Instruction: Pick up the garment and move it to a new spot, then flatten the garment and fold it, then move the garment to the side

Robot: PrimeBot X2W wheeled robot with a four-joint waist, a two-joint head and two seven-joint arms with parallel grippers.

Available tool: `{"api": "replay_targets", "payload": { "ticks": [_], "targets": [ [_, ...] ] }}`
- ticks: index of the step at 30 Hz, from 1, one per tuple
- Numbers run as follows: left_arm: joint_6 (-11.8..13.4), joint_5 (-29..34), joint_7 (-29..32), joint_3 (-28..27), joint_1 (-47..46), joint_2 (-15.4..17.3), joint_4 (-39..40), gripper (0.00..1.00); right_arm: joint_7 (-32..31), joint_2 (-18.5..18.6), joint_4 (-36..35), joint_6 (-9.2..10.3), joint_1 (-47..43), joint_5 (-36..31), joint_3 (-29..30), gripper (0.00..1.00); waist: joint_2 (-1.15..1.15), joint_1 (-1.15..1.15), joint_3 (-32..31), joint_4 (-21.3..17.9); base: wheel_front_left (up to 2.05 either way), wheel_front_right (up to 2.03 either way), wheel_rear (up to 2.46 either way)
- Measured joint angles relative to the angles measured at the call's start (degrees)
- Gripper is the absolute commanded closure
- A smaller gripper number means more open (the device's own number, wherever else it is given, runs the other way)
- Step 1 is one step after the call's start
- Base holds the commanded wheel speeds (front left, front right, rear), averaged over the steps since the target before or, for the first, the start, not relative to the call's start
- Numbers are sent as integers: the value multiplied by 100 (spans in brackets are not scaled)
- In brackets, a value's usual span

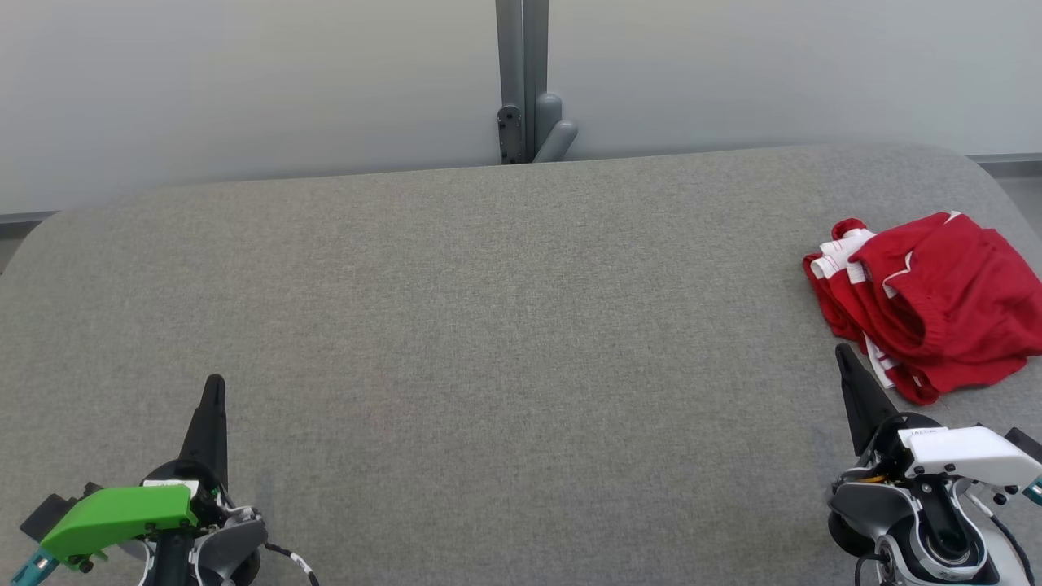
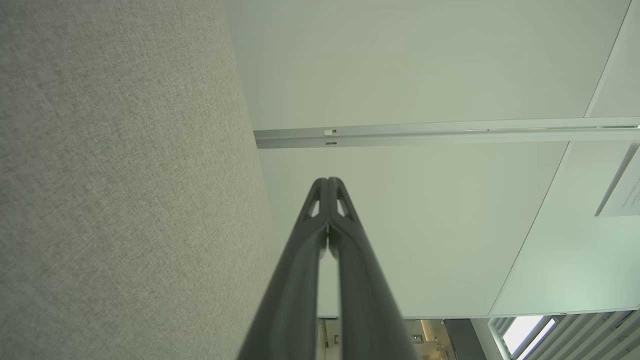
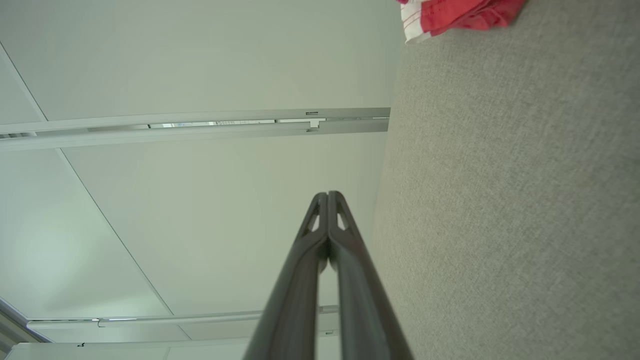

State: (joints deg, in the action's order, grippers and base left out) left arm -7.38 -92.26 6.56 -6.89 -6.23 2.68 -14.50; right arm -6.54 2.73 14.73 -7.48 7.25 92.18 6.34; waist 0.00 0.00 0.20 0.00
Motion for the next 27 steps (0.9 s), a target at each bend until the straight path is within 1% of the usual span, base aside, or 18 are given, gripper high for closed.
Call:
{"api": "replay_targets", "payload": {
  "ticks": [27],
  "targets": [
    [-1, 0, 1, 0, 0, 0, 0, 100, 0, 0, 0, 0, 0, 0, 0, 100, 0, 0, 0, 0, 0, 0, 0]
  ]
}}
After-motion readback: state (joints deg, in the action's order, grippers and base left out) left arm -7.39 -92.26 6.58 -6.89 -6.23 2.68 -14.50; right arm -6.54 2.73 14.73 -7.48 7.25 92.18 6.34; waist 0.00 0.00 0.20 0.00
